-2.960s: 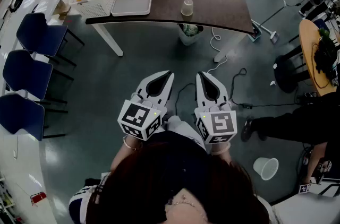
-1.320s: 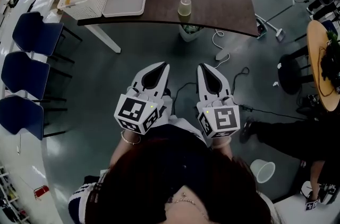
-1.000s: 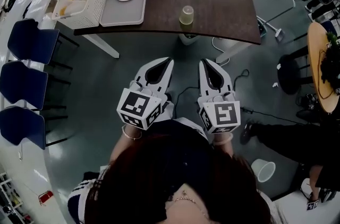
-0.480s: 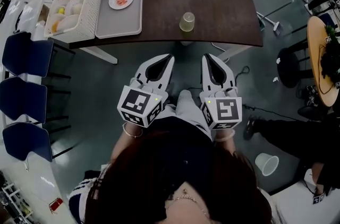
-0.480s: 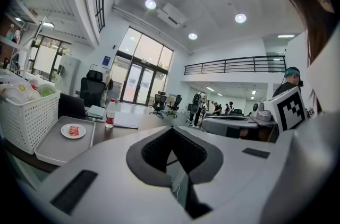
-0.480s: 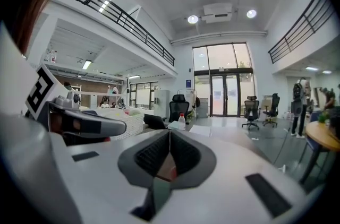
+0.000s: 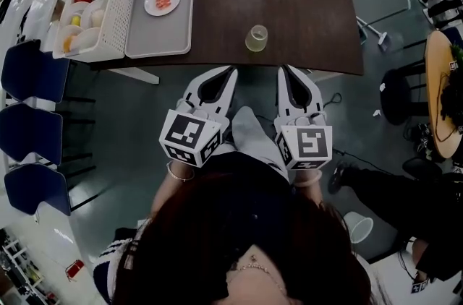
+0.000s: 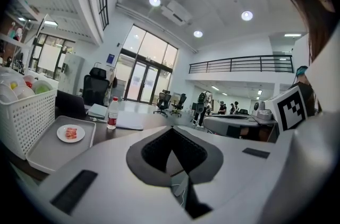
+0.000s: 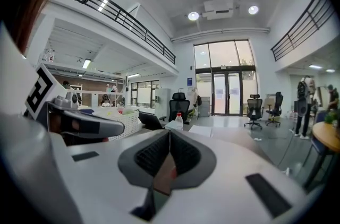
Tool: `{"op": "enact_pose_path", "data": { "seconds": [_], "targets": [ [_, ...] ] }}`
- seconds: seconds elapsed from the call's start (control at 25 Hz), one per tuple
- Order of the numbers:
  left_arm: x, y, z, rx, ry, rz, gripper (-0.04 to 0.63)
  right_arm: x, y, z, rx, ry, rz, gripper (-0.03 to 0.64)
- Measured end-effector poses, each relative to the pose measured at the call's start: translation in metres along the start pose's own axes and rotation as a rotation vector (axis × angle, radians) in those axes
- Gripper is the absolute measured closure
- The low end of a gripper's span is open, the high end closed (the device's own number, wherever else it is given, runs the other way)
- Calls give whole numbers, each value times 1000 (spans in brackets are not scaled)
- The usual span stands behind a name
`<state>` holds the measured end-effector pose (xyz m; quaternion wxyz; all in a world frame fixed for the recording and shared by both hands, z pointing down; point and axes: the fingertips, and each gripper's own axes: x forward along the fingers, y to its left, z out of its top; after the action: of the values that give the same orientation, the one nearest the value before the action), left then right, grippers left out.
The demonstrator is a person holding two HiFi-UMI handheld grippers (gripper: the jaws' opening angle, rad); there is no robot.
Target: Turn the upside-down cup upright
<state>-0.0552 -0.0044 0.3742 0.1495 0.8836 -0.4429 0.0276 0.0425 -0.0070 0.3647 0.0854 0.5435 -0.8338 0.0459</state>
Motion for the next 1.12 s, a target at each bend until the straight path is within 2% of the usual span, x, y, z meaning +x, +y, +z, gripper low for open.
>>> {"op": "enact_pose_path", "data": {
  "seconds": [0.4, 0.64, 1.12],
  "targets": [
    [74, 20, 10, -2, -7, 49, 594, 60, -52, 2, -14, 4, 60, 603],
    [101, 30, 20, 9, -9, 79, 594, 87, -63, 0, -16, 17, 118, 603],
    [125, 65, 15, 25, 16, 75, 594, 125, -62, -27, 14, 61, 98, 601]
  ]
}}
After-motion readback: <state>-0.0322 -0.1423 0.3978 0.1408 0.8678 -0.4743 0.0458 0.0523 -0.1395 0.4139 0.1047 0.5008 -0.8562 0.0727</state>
